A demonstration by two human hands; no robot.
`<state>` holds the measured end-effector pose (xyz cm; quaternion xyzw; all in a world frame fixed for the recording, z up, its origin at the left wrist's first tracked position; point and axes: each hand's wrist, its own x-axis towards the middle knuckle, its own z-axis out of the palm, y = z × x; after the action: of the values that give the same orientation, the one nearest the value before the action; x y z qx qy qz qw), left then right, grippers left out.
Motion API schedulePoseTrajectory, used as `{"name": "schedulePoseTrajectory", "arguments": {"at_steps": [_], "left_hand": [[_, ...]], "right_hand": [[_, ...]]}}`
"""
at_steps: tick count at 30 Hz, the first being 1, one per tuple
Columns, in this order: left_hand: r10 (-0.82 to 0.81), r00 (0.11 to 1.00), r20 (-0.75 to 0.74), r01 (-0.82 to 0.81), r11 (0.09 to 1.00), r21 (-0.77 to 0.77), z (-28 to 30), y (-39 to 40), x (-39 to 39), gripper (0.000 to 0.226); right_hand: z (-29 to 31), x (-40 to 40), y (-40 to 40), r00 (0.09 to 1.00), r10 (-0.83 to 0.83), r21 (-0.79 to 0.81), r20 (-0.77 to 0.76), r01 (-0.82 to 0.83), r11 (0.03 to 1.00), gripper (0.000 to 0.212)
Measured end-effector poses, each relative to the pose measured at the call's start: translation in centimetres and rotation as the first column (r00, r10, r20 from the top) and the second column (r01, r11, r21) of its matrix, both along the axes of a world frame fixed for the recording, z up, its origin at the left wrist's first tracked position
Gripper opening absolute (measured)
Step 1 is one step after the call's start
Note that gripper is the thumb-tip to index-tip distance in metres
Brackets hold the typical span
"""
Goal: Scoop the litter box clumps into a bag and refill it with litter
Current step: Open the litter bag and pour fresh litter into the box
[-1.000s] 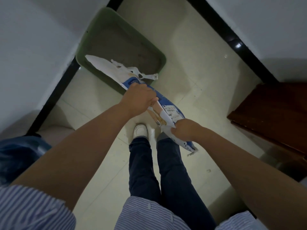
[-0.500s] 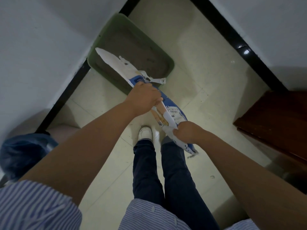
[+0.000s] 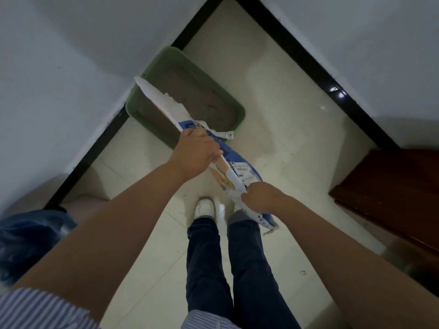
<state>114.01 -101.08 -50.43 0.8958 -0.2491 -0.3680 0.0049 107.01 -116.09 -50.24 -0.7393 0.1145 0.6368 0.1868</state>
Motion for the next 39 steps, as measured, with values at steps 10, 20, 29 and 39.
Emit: {"name": "schedulePoseTrajectory", "arguments": {"at_steps": [10, 20, 29, 39], "left_hand": [[0.063, 0.998, -0.010, -0.062, 0.998, 0.026, 0.7, 1.6, 0.4, 0.039], [0.099, 0.994, -0.039, -0.098, 0.995, 0.026, 0.3, 2.8, -1.7, 0.037], [0.049, 0.996, -0.076, -0.053, 0.997, -0.055, -0.4, 0.5, -3.7, 0.034], [-0.062, 0.989, -0.136, 0.046, 0.992, -0.119, -0.2, -3.6, -3.3, 0.034]], "right_hand": [[0.0, 0.5, 1.5, 0.999, -0.010, 0.037, 0.046, 0.009, 0.999, 0.035], [0.5, -1.2, 2.7, 1.000, -0.002, 0.030, -0.007, 0.002, 1.000, 0.034], [1.6, -4.0, 1.2, 0.996, -0.001, 0.008, -0.084, 0.002, 1.000, 0.038], [2.3, -5.4, -1.2, 0.984, -0.140, -0.074, -0.113, 0.132, 0.988, 0.038]]}}
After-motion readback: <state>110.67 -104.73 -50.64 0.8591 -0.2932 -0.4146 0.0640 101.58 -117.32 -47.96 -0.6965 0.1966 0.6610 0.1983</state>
